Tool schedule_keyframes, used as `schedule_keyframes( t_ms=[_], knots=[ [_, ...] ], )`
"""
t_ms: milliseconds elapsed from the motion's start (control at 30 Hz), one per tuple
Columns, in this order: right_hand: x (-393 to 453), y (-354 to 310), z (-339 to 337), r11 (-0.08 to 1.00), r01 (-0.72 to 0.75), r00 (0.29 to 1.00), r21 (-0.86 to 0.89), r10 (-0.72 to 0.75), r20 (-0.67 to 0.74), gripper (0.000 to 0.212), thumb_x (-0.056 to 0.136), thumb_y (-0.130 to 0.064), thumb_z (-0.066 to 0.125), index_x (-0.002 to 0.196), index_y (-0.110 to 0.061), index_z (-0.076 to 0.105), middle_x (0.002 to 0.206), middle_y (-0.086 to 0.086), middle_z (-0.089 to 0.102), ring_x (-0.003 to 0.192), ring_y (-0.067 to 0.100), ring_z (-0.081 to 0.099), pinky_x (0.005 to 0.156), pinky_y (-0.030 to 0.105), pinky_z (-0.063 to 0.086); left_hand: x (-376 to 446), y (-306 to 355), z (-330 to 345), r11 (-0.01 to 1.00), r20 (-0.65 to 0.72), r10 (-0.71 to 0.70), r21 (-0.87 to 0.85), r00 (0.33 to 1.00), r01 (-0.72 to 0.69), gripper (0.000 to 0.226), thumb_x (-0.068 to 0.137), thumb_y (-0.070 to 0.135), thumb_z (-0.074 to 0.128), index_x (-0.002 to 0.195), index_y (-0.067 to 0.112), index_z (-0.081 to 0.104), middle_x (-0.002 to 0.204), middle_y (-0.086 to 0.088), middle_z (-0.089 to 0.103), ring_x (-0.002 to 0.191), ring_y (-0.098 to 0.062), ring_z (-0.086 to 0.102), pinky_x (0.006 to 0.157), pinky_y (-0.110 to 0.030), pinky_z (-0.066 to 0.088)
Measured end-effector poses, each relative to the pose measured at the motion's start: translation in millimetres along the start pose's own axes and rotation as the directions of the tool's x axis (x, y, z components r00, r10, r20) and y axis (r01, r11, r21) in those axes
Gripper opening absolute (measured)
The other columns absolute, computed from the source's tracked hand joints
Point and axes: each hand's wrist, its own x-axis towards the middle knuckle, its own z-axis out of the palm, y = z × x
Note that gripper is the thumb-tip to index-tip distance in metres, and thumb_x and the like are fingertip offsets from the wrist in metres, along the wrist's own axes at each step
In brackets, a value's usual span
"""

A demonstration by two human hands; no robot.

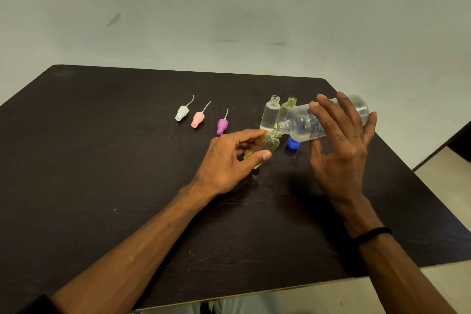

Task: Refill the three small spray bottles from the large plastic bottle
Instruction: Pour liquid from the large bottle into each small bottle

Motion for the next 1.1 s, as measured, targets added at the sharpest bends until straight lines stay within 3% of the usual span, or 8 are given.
schedule_keyframes(
  t_ms=[1100],
  knots=[
    [0.6, 1.2, 1.0, 1.0, 0.013, 1.0, -0.015, -0.013, -0.002, 0.076, 0.076, 0.014, 0.072, 0.146, -0.013, 0.059, 0.158, -0.002, 0.048, 0.156, 0.028, 0.034, 0.121, 0.077, 0.006, 0.4, 0.2, -0.8, 1.0, 0.015, 0.008, 0.009, 1.0, -0.008, 0.047, 0.092, 0.016, 0.08, 0.137, 0.012, 0.068, 0.12, 0.006, 0.077, 0.11, -0.002, 0.073, 0.098, -0.018, 0.055]
  ],
)
